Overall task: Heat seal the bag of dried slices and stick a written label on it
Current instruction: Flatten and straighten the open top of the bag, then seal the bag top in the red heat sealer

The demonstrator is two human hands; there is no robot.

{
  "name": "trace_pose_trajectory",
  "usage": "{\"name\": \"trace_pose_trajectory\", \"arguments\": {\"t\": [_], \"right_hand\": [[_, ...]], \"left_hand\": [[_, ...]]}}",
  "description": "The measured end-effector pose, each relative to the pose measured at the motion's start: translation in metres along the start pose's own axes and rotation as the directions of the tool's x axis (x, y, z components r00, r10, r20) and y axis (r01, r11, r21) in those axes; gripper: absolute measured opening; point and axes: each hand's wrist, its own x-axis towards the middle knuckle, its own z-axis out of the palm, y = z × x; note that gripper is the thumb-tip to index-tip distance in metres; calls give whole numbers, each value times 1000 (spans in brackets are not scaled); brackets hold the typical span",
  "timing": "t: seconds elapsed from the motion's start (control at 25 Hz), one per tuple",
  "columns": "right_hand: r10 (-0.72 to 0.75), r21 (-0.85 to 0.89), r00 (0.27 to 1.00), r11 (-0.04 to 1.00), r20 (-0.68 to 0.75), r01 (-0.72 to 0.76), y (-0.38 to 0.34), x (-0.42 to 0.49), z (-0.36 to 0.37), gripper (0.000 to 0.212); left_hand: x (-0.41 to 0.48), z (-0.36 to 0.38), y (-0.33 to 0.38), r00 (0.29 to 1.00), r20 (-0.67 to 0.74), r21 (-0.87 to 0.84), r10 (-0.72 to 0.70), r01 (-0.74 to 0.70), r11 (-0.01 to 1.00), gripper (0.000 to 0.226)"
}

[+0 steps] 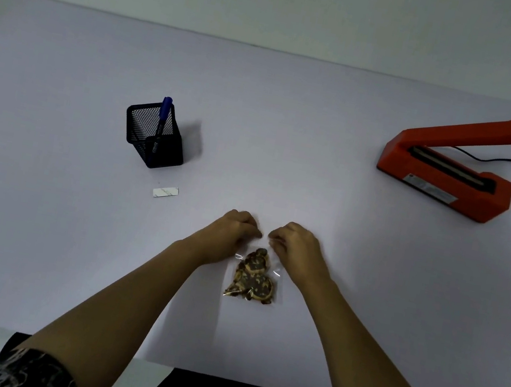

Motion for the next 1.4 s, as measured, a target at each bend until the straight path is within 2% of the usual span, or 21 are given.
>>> {"name": "trace_pose_trajectory", "arguments": {"t": [0.28,0.68,0.8,0.96,1.16,1.4], "right_hand": [[34,-12,999,999,-11,-35,7,3,-6,41],[84,63,991,995,-107,-77,15,-5,-1,48],[77,44,992,996,-98,-73,17,-4,-3,50],[77,77,995,994,-69,-72,17,-4,-8,47],[110,145,975,986,-192,-83,16,-10,-24,37],[188,139,919,979,-348,-148,35,-18,-60,36]], "left_hand": [[7,-8,-8,994,87,41,-60,56,998,53],[8,-15,-7,983,118,54,-141,135,989,65],[8,-15,-3,982,99,25,-159,157,987,64],[8,-20,4,974,69,-97,-216,223,970,65],[4,-37,14,966,6,-166,-259,256,952,66],[38,-61,50,982,-106,-152,-155,138,979,63]]}}
